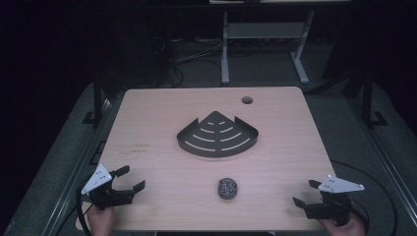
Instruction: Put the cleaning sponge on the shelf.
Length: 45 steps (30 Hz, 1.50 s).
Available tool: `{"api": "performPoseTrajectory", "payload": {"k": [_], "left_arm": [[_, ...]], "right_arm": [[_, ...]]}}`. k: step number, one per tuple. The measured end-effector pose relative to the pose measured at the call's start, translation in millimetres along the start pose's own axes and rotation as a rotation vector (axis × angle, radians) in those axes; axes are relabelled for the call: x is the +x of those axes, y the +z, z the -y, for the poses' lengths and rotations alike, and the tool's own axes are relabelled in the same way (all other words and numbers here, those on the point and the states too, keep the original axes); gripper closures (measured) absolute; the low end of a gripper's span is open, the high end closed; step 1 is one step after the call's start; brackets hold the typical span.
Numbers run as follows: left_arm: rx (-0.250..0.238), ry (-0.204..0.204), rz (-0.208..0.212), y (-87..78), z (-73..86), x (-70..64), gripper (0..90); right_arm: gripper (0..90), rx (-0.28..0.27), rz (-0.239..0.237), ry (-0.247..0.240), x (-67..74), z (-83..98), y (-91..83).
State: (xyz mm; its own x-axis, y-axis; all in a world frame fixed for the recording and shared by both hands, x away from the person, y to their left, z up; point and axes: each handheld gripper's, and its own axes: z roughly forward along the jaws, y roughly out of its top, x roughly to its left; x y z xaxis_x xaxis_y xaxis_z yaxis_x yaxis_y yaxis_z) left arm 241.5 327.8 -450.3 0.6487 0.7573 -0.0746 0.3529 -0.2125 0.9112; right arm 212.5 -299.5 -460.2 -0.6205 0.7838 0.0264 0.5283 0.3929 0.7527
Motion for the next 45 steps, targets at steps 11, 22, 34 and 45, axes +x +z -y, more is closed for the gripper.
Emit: {"api": "performPoseTrajectory", "payload": {"k": [11, 22, 34, 45], "left_arm": [[-0.004, 0.005, 0.009, -0.6, -0.3, -1.6, 13.3], [-0.003, -0.001, 0.007, -0.1, 0.5, 0.5, 13.3], [-0.008, -0.009, 0.013, -0.6, 0.5, 1.2, 13.3], [-0.016, -0.02, 0.015, -2.0, 0.6, 2.3, 13.3]], "right_arm": [[14.3, 0.067, -0.063, -0.038, 14.1, -12.5, 11.5], [14.6, 0.086, -0.106, -0.087, 20.1, -25.0, 19.2], [14.5, 0.127, -0.17, -0.163, 41.6, -48.9, 39.7], [14.5, 0.149, -0.202, -0.214, 51.9, -62.7, 51.7]]}}
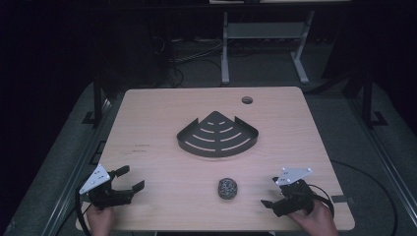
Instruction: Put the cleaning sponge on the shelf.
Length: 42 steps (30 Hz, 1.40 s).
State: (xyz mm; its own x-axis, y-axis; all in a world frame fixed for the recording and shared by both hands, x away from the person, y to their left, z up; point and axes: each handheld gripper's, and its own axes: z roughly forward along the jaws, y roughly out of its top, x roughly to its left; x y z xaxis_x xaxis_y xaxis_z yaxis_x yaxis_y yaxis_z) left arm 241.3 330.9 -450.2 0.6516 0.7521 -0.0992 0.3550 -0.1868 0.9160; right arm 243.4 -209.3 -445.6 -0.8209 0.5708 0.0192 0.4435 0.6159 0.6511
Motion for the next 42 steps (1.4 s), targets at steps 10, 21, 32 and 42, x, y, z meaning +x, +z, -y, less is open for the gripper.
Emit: {"api": "performPoseTrajectory", "payload": {"k": [10, 21, 32, 42], "left_arm": [[-0.001, -0.001, -0.002, -0.7, 0.1, 1.4, 13.3], [0.0, 0.002, -0.004, 0.1, -0.4, 1.7, 13.3], [-0.003, -0.006, -0.009, 0.0, 0.1, 2.7, 13.3], [-0.01, -0.012, -0.008, 0.4, -0.1, 4.2, 13.3]], "right_arm": [[14.5, 0.026, -0.032, -0.045, 4.6, -13.7, 9.1], [14.5, 0.071, -0.073, -0.102, 9.5, -37.4, 18.7], [14.4, 0.113, -0.107, -0.135, 13.3, -54.7, 31.8], [14.4, 0.146, -0.149, -0.171, 15.3, -74.7, 44.3]]}}
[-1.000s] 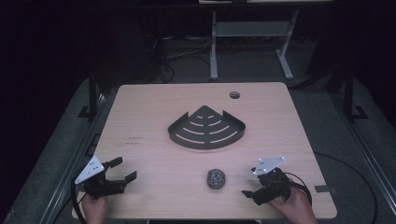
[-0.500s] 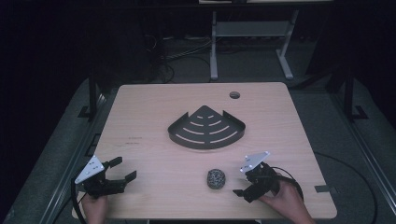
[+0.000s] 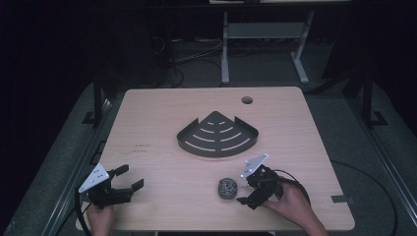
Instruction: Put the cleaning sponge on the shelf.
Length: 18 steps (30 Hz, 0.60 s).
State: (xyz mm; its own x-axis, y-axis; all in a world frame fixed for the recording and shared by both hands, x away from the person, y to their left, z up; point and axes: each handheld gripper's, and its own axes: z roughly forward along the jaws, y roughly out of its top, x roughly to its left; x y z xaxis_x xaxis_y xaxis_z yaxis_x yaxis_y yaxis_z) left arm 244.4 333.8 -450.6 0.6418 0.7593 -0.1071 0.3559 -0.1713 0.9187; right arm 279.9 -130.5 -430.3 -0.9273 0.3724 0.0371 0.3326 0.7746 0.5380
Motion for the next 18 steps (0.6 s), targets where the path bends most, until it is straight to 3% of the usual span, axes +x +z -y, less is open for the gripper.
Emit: {"api": "performPoseTrajectory", "payload": {"k": [18], "left_arm": [[-0.014, -0.007, -0.002, -1.4, -0.2, 0.3, 13.3]], "right_arm": [[14.4, 0.042, -0.061, -0.038, -3.8, -23.1, 12.6]]}}
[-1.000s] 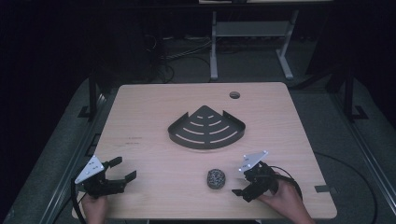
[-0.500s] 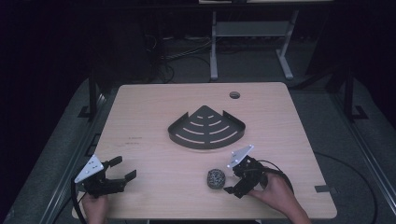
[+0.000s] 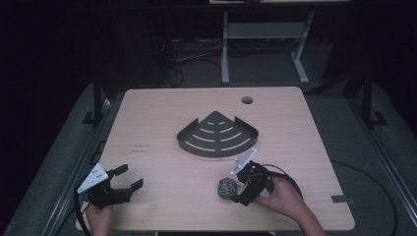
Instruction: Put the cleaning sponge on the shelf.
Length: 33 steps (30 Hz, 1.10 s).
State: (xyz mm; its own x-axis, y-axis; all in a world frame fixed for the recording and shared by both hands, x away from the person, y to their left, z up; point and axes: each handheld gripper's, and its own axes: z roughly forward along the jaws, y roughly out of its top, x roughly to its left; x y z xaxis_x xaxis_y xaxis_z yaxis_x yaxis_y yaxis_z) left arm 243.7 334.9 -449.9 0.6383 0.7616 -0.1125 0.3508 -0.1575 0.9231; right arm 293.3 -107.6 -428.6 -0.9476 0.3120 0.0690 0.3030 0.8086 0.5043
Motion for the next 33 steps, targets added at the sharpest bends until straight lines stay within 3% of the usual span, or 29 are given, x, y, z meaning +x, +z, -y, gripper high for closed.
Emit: {"api": "performPoseTrajectory", "payload": {"k": [23, 33], "left_arm": [[0.0, -0.003, 0.002, 0.0, 0.2, 1.1, 13.3], [-0.003, -0.007, 0.002, 0.0, 0.0, 0.8, 13.3]], "right_arm": [[19.0, 0.1, -0.056, -0.037, -5.8, -18.8, 24.0], [24.0, 0.131, -0.047, -0.042, -8.5, -19.5, 25.8]]}}
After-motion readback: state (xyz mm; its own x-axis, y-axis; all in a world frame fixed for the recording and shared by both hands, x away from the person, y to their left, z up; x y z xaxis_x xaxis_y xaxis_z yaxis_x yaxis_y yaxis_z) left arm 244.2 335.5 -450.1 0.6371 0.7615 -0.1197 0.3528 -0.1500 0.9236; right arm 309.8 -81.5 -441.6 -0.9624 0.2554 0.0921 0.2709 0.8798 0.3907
